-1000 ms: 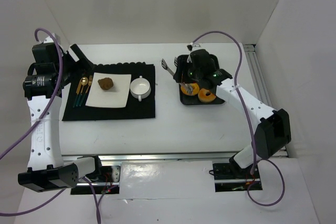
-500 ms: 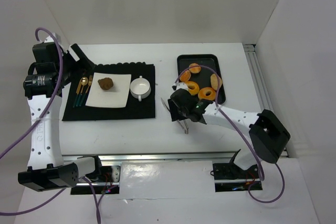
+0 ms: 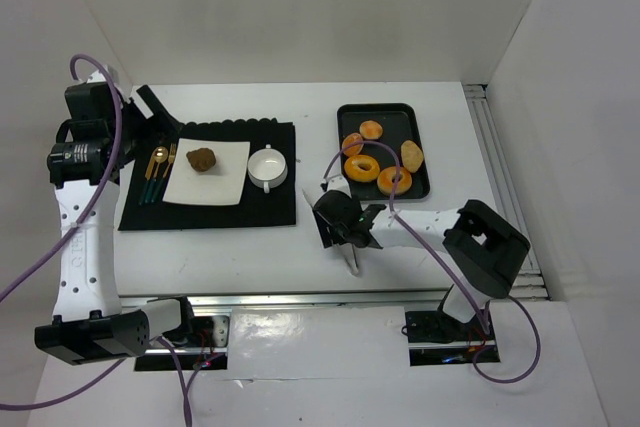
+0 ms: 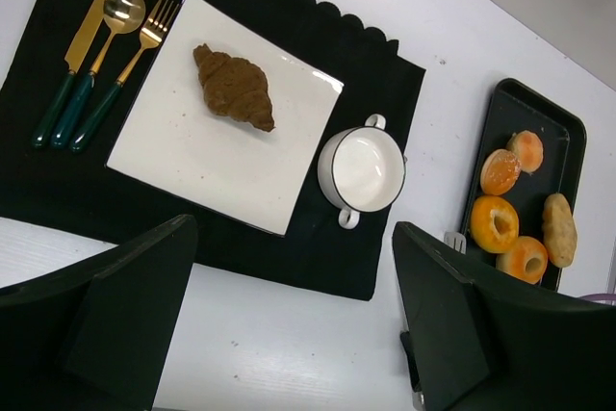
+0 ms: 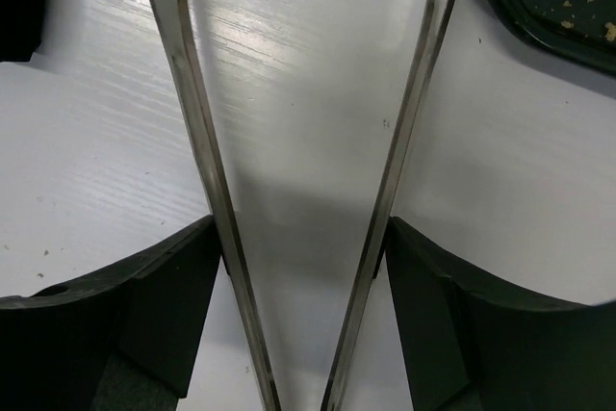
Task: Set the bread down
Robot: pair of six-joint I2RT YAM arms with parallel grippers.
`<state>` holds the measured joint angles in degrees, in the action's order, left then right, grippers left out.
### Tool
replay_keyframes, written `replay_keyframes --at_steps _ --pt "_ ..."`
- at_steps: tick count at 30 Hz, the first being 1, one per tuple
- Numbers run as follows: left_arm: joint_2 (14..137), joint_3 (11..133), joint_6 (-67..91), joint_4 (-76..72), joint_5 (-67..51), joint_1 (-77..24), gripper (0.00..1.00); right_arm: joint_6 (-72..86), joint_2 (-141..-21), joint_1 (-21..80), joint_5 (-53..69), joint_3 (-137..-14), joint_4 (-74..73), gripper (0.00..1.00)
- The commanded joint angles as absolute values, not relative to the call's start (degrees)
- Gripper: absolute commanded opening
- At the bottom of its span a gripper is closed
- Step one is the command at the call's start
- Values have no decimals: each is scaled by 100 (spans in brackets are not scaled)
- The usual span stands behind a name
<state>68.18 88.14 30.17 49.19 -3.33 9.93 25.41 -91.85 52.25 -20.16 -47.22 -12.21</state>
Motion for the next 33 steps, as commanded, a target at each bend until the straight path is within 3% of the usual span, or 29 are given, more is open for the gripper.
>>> replay_keyframes --at_steps 1,5,11,14,16,19,24,26,33 --pt "6794 8815 3006 4702 -413 1028 95 2470 -9272 5300 -2381 -4685 -817 76" --pt "6794 8815 3006 4702 -413 1028 95 2522 -9377 5353 -2548 -4685 -817 80" --pt "6794 8763 3006 4702 -466 1028 95 2689 -9431 5405 -2654 -4447 -695 78" --pt "6794 8763 3006 4702 -466 1028 95 2689 -9378 5457 -2654 -4499 -790 64" --pt "6794 8763 3006 4702 -466 1028 95 2689 -9194 5458 -2716 -4753 -957 46" --pt "6794 8815 3006 4702 -466 1028 95 2620 -8720 5458 -2830 -5158 -1388 35" --pt "6794 8868 3006 4702 -466 1028 95 2443 -7990 5458 -3181 -6239 -2107 35" --pt "6794 8868 3006 4702 -518 1028 95 2496 -7770 5029 -3340 -6537 -2363 35" --pt "6794 8920 3006 4702 -571 1028 95 2936 -7594 2411 -1628 -6882 -3489 46"
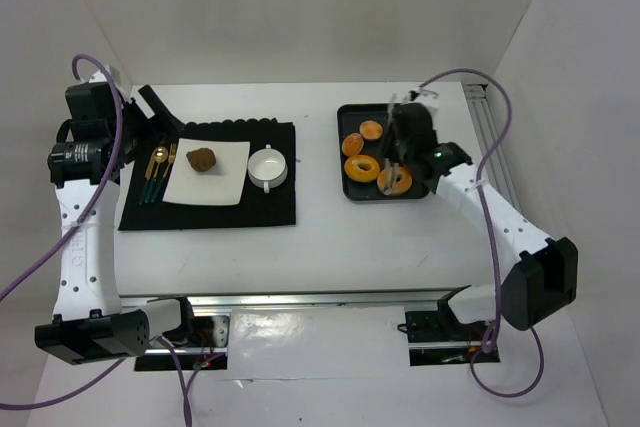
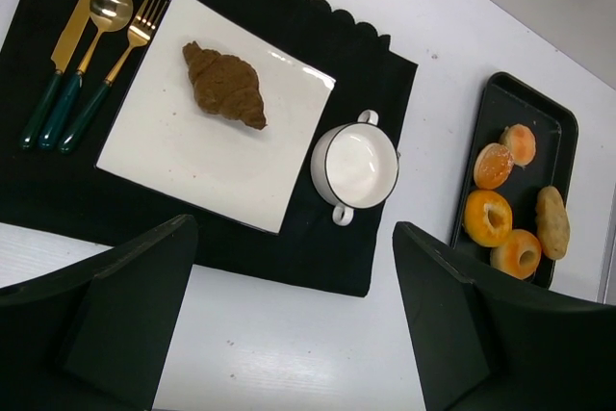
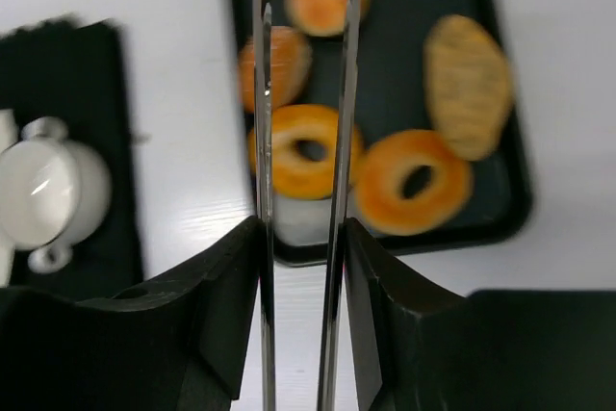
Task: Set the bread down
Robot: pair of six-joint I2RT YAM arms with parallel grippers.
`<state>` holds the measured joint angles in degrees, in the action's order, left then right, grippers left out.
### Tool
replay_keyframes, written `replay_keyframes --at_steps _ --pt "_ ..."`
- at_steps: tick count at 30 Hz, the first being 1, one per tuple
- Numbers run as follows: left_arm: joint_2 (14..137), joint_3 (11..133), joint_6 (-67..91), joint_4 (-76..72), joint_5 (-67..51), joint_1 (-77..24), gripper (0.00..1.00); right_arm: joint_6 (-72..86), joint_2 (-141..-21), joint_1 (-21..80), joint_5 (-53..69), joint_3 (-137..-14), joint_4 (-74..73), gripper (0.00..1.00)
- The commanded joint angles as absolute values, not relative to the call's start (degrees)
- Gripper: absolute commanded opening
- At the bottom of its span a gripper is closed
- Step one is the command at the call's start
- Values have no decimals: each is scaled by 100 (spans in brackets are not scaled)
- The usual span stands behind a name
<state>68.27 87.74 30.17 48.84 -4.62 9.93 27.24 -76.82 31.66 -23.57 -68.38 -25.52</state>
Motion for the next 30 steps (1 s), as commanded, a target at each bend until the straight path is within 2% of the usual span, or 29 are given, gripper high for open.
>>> replay_keyframes --at_steps 1,5,15,30 --pt "6794 8921 3006 4702 -571 1028 95 2936 -7594 2138 -1374 -6882 -3646 46" --pt "6846 8921 3006 4702 -571 1028 95 2936 -7532 1022 -441 -6820 -3840 46" --pt "6847 8868 3006 4649 -624 1028 95 2725 -7479 212 104 -6654 -3990 52" --pt "6899 8815 3006 4597 -686 1028 94 2725 -7892 -18 650 -6425 -3595 57"
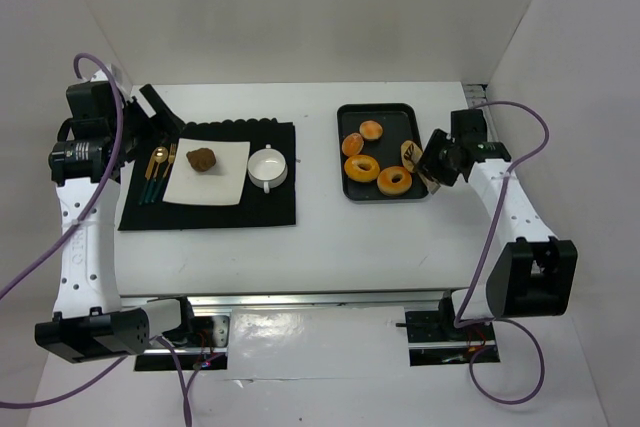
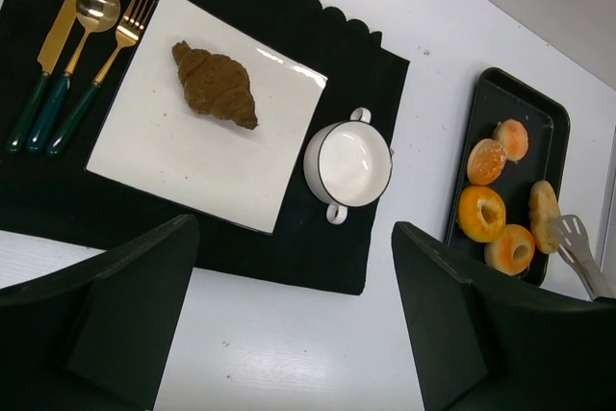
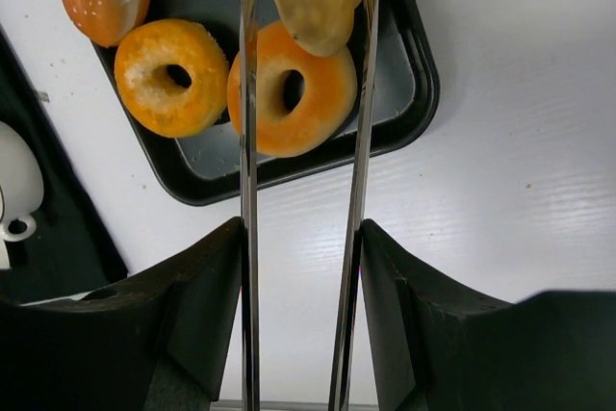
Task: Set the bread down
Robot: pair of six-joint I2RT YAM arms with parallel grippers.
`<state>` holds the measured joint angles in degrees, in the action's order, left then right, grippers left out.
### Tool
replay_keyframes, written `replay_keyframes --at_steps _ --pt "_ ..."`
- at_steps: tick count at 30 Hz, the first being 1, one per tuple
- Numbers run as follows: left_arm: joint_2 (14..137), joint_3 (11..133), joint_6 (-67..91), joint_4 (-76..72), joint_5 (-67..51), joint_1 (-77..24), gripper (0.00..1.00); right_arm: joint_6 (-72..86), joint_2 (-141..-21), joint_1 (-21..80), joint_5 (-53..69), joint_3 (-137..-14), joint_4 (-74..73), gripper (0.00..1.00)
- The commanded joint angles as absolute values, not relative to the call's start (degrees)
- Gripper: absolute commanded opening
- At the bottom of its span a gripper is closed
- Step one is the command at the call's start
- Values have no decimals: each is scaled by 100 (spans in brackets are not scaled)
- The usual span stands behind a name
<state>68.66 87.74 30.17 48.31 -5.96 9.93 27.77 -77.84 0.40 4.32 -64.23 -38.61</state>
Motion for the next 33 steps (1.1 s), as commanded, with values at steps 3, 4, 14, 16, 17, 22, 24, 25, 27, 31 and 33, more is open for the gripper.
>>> replay_keyframes --at_steps 3,4,14,16,17,22,24,25,27,31,33 --pt "6899 8815 3006 4597 -686 1028 94 2725 -8033 -18 764 -6425 -3542 57" --pt "6899 8815 3006 4597 -686 1028 94 2725 -8033 -18 765 -6425 -3490 57" --pt "6899 8815 3006 4597 -686 1028 94 2672 -7805 -132 765 -6539 -3559 32" --pt "6899 8815 3006 4597 -686 1028 94 2672 -7734 -132 765 -6591 -3560 22" --pt "6899 8815 3006 4597 -686 1028 94 2672 -7682 -184 765 -6592 -3612 20" --pt "6899 8868 3006 4597 -686 1028 94 2672 -7551 -185 817 -6881 -3612 14" --pt "6899 8868 3006 4597 -686 1028 94 2672 -7497 -185 888 -7048 -3612 13" --pt "6899 8868 3006 4597 -686 1028 94 2672 -7497 -132 888 -7127 -3665 11" --pt "6899 8868 3006 4597 -686 1028 94 2619 -7497 -70 826 -7347 -3743 10" --pt "6899 8868 3006 4597 -686 1028 94 2619 -7445 297 1027 -7602 -3640 6" --pt "6899 8868 3058 4597 -686 1028 94 2724 -7514 587 1124 -7829 -3499 6"
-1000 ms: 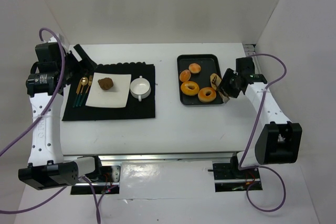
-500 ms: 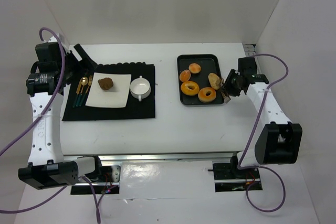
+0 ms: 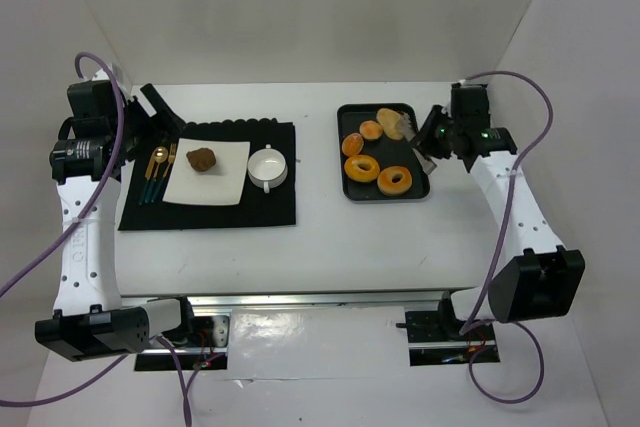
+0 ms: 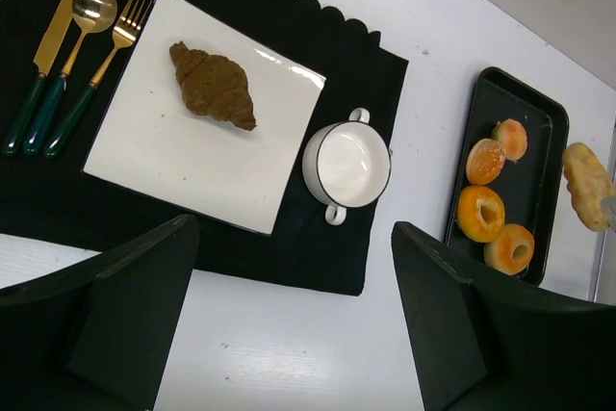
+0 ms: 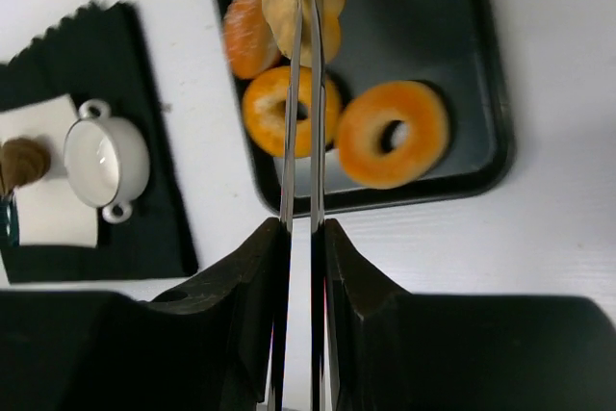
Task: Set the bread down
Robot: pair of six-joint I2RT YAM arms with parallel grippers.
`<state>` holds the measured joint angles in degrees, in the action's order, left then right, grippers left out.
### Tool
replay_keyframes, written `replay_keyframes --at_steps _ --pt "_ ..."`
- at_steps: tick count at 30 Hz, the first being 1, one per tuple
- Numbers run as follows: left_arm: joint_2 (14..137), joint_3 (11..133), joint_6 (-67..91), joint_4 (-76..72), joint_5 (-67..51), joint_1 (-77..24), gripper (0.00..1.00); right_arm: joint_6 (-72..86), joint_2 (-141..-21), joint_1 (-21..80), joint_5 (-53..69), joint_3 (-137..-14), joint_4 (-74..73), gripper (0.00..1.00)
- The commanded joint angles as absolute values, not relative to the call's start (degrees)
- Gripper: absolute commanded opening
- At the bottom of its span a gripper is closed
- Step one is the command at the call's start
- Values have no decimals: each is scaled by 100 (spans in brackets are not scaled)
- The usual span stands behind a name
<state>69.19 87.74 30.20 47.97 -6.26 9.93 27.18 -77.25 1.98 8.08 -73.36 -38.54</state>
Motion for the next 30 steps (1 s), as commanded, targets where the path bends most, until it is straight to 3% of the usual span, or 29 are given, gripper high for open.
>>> replay_keyframes --at_steps 1,8,15,30 --pt "6899 8868 3059 4597 -738 1028 94 2725 -7567 1007 1125 -7935 -3446 6" --pt "7014 8807 3120 4597 -870 1028 94 2848 -8549 3151 1063 -8665 -2550 6" --pt "6961 8912 3120 4702 -712 1081 94 2216 -9990 4480 1608 -9623 -2196 6" --pt "6855 8965 3006 4869 -501 1134 94 1591 -11944 4992 2355 -10818 -2065 6"
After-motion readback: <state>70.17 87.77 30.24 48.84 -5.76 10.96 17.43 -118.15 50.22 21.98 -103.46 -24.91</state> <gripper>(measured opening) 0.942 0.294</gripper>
